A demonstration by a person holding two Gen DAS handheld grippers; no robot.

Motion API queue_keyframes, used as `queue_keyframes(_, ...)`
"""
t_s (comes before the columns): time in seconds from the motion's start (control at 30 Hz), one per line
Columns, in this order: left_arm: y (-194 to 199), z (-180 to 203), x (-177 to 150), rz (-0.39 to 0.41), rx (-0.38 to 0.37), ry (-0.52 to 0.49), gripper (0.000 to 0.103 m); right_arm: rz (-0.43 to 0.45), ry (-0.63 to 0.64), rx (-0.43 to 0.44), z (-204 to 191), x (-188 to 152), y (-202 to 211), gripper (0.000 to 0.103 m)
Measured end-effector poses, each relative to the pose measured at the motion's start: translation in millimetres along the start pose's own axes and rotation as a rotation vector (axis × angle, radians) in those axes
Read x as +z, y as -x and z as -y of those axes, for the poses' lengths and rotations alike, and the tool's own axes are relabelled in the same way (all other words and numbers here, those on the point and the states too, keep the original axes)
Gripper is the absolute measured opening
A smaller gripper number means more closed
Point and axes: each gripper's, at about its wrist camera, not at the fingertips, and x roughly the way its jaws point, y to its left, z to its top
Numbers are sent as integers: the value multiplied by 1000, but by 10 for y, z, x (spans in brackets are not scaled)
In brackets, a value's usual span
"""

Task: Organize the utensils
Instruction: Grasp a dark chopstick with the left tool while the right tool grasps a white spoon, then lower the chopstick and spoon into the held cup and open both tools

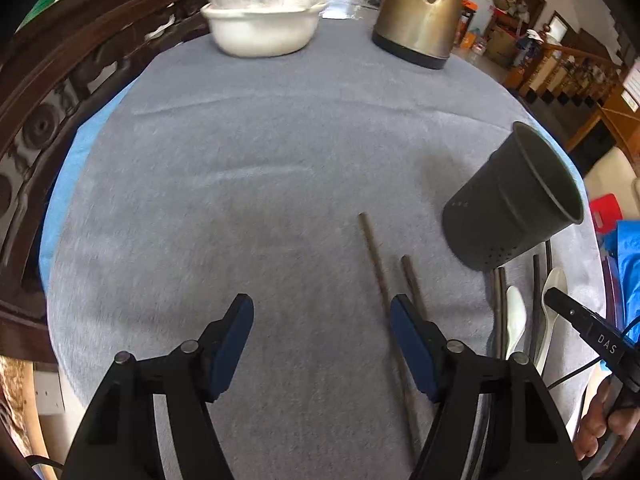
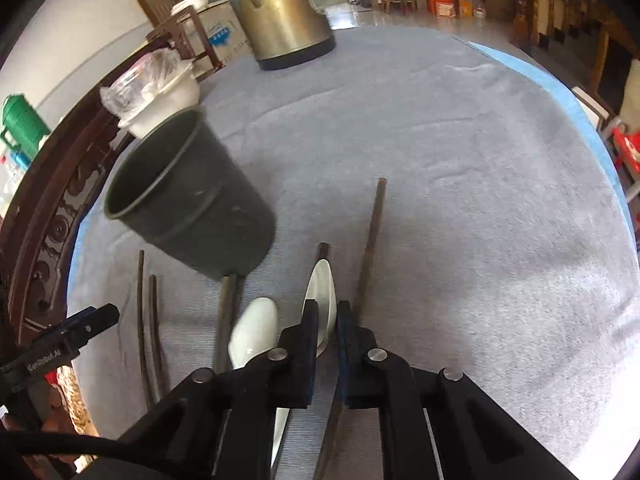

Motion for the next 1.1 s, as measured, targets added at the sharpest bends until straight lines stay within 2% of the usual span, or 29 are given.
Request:
queue_keyframes(0.17,-138,94,133,-22,-17,-23,71,42,-31,37,135,-16,120,7)
queue_keyframes(0.23,-221,73,205,-40,-43,-10,57,70,-32,63,156,-36,195,7)
queue_keyframes(0.37,-348,41,325,-63,-106,9,42,98,-7,76,121,-45,244,7)
queue_keyframes(0.43,-377,43,373,-80,-158,10,21,103,-9,92,109,-52,251,7)
queue_keyframes(0.53,-458,1,415,-115,-218,44,10,116,-7,111,81,-46,273,7)
queue_keyframes(0.63,-442,-8,418,-116,-232,54,8,150,-3,130,77,-44,360,6)
queue_keyframes(0.8,-225,-2,433,-63,-250,53,6,228,3,155,28,14,535,7)
queue_keyframes(1.1,697,116,580,132,-287,-9,5,388,21,205,-184,272,907,7)
